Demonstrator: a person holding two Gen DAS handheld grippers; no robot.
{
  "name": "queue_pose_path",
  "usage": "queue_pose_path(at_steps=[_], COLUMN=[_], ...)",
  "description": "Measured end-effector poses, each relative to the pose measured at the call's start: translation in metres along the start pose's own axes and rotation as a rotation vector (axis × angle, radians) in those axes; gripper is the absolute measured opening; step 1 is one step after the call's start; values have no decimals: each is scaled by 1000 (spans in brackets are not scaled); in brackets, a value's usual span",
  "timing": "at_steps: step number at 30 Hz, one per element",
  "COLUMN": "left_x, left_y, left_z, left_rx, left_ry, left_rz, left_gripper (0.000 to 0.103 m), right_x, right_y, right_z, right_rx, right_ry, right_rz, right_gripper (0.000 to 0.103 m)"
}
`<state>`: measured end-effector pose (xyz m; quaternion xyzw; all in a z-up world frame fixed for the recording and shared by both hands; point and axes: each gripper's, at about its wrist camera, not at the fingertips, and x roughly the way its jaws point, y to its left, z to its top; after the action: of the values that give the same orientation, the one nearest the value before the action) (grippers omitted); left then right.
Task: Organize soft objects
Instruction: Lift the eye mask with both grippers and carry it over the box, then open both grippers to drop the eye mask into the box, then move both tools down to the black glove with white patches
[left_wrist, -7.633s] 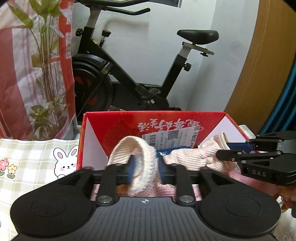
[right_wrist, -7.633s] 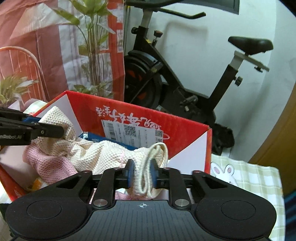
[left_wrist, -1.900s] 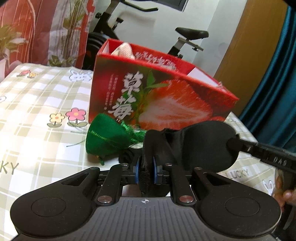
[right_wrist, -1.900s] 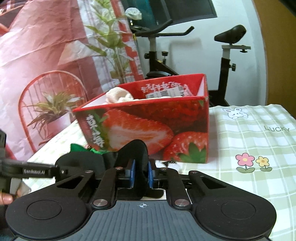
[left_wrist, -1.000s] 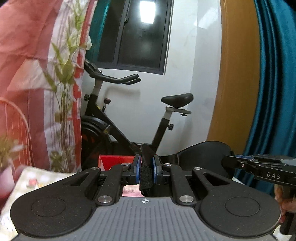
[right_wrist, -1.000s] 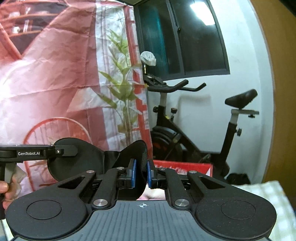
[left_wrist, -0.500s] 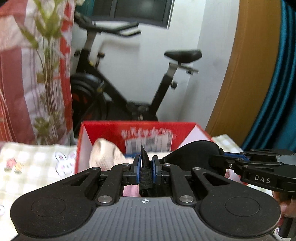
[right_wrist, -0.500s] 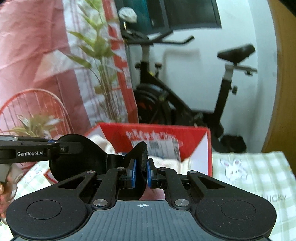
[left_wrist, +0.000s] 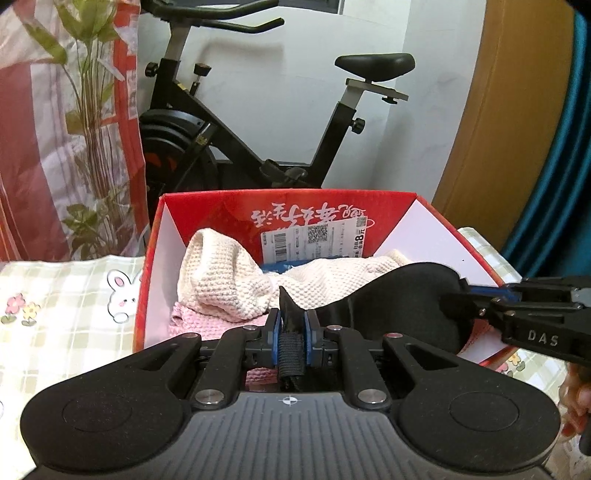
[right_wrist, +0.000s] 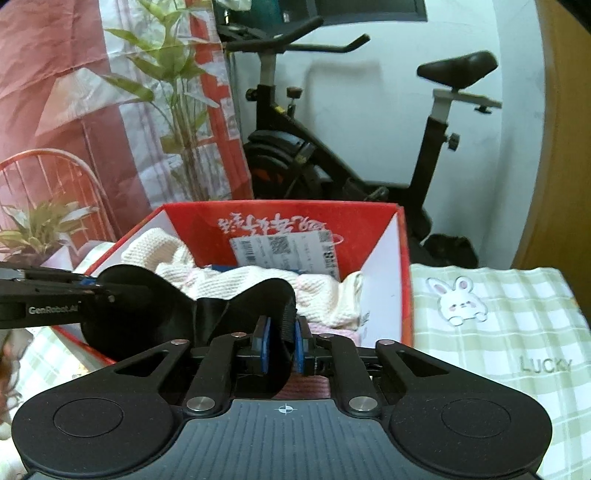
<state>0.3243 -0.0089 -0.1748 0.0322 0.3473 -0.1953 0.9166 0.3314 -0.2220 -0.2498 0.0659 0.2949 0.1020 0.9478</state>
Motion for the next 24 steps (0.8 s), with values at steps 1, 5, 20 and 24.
queue_pose_path(at_steps=[1,5,20,24], left_x=[0,-16,-100,-98], left_y=[1,9,7,3], left_z=[2,2,-53,-89], left_rx=[3,-36,-86,-105], left_ry=[-2,-59,-162,-103], left_rz=[7,10,-12,-26], left_gripper=[23,93,85,53], right_x=[-4,-18,-82,-87], right_y=[1,6,2,8], right_z=[0,-4,-51,-70], right_rx=[-11,-76,-84,-77], right_ry=[-29,-91,-159,-138], right_rz=[-12,-66,63,92], right_gripper=[21,30,44,44])
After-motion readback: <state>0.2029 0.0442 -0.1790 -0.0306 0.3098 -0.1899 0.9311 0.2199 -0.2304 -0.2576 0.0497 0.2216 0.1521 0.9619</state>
